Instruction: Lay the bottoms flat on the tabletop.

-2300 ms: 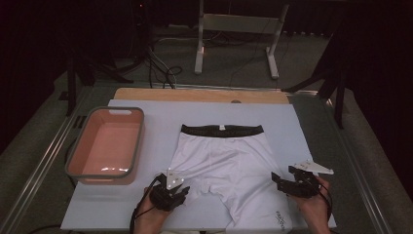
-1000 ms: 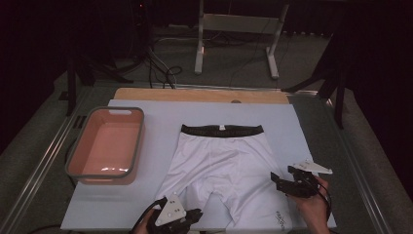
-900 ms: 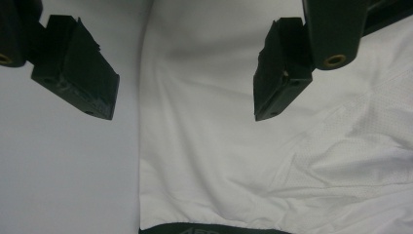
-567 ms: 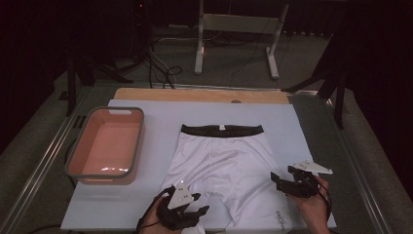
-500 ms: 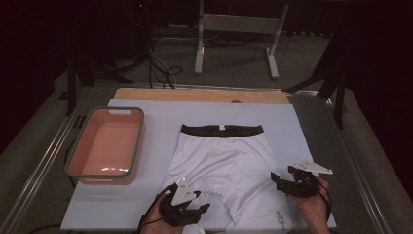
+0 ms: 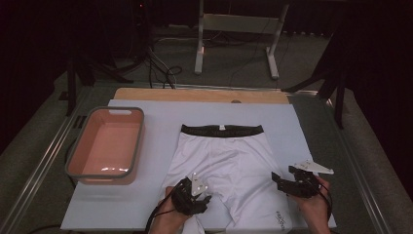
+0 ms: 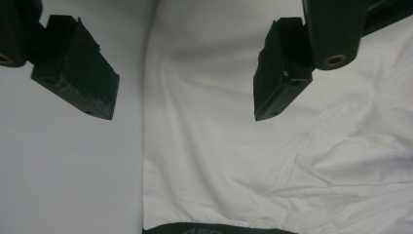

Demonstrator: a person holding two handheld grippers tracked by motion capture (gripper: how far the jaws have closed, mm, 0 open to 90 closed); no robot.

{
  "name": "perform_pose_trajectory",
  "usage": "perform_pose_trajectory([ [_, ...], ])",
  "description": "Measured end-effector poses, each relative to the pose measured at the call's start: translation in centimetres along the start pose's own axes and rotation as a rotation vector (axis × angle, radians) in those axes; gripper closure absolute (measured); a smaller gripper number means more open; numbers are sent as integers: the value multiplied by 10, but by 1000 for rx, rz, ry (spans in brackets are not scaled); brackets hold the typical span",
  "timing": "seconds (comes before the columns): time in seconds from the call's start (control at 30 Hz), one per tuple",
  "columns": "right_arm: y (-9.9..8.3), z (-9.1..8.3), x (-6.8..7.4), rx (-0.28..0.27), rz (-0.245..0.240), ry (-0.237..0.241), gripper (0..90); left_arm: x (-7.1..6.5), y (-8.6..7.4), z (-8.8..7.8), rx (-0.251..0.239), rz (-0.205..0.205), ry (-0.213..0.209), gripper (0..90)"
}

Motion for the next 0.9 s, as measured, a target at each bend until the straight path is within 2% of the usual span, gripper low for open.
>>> perform_pose_trajectory([
  [0.03,0,0,0,0,1,0,248,0,1,1,-9,-5,2,573],
  [0.1,0,0,0,0,2,0,248,-1,2,1,-13,10,-1,734],
  [0.17,0,0,0,1,2,1,248,-2,4,2,-4,-1,-22,849],
  [0.23,0,0,1,1,-1,2,248,-3,6,3,2,-25,-44,879],
  [0.33,0,1,0,2,2,3,248,-9,10,2,-10,-72,-100,885],
  [0.5,0,1,1,7,-2,4,248,-25,23,2,-45,-107,-165,884],
  [0.63,0,1,0,1,3,1,248,-35,32,2,-74,-105,-202,880],
  [0.73,-1,1,-1,2,3,-1,248,-34,33,3,-75,-101,-190,858],
  [0.9,-1,1,-3,2,8,-5,248,-27,35,-4,-116,-128,-173,680],
])
Point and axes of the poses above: each handheld gripper's, and its own axes: z roughly forward along the jaws, y roughly out of its top, x roughly to its left, the point moved 8 cm from there along z, roughly forward along the jaws, and after that the axes turned 12 degrees about y, right-handed, at the moved point
